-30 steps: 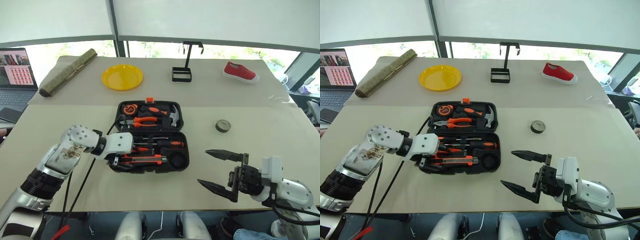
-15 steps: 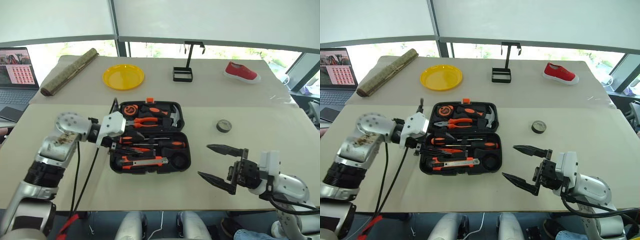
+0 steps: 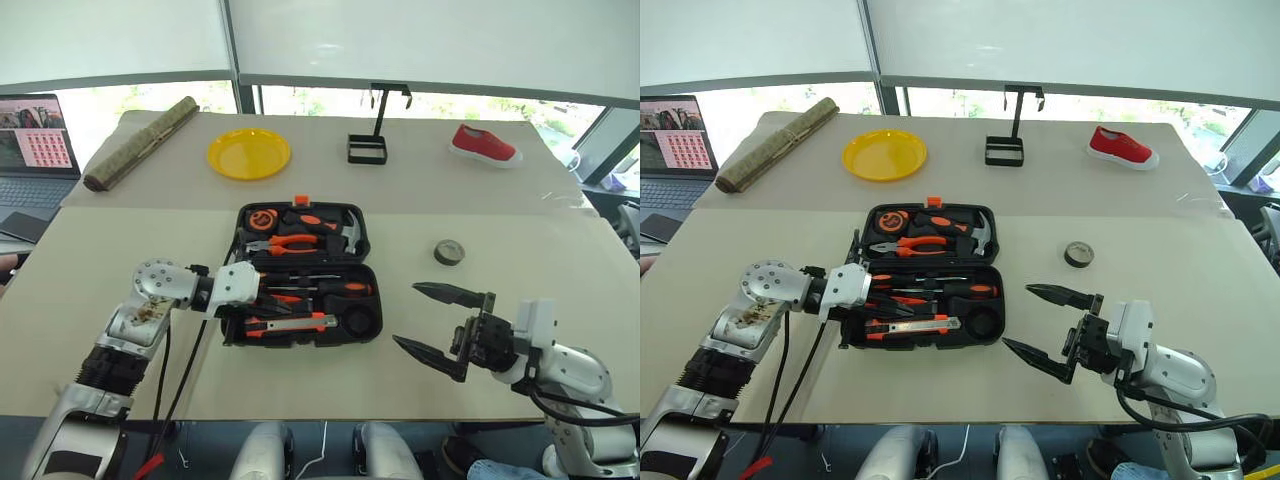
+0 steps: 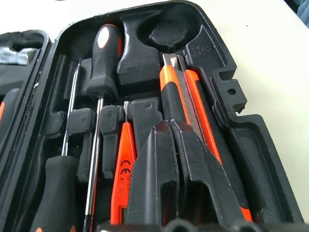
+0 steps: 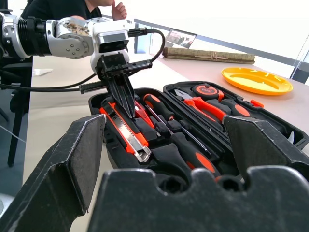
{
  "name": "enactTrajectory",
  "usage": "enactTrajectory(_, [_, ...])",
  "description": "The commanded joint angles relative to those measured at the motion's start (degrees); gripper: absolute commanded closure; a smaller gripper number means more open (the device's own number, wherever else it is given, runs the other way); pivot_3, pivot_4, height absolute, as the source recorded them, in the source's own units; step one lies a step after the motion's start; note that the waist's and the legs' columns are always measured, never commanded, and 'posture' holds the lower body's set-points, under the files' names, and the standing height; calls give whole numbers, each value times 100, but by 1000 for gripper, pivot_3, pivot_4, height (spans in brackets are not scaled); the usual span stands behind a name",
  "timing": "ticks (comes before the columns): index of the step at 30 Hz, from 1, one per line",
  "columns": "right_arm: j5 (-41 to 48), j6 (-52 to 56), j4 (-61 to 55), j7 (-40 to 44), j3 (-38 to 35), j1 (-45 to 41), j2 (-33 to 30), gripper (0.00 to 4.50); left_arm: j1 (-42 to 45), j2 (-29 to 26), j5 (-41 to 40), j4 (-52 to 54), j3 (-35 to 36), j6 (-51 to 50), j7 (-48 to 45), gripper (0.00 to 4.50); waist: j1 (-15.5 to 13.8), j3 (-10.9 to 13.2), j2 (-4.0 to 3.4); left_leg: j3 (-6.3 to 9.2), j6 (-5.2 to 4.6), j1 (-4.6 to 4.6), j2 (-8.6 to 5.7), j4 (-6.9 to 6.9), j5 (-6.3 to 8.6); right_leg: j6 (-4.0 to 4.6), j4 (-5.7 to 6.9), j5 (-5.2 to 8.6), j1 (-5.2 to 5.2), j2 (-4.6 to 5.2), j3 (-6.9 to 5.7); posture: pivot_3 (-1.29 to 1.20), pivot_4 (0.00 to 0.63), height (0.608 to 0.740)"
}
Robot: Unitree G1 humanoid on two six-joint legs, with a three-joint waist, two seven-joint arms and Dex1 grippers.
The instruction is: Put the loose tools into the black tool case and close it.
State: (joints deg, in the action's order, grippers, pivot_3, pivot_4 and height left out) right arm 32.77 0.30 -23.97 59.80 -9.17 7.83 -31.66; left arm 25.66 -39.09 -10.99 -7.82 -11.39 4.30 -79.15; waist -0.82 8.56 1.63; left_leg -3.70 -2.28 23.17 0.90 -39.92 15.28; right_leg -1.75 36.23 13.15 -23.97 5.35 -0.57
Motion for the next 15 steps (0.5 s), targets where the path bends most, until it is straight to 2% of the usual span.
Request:
enactTrajectory(1, [16, -106, -80, -46, -18, -35, 11, 0, -187, 40, 216, -22, -246, -119, 87, 4367, 0, -1, -1, 0, 0, -2, 0, 0, 0, 0, 0, 0, 2, 0, 0, 0, 150, 740])
enactTrajectory(5, [4, -104, -77, -98, -14, -67, 12, 0, -358, -19, 439, 54, -492, -427, 158, 4367, 1, -5, -6, 0, 0, -19, 0, 1, 0, 0, -2, 0, 20, 0, 0, 0, 150, 740])
enactTrajectory(9, [-26, -115, -70, -162, 13, -100, 32, 0, -476, 15, 710, 7, -695, -515, 335, 4367, 5, -26, -24, 0, -8, -89, 2, 13, 7, -3, -20, 5, 95, 2, -2, 0, 150, 740])
enactTrajectory(15, [-82, -139, -69, -254, 55, -146, 90, 0, -563, 110, 738, -215, -688, -417, 443, 4367, -1, -73, -58, -2, -9, -96, 1, 15, 8, -5, -19, 6, 100, 6, 0, 0, 150, 740])
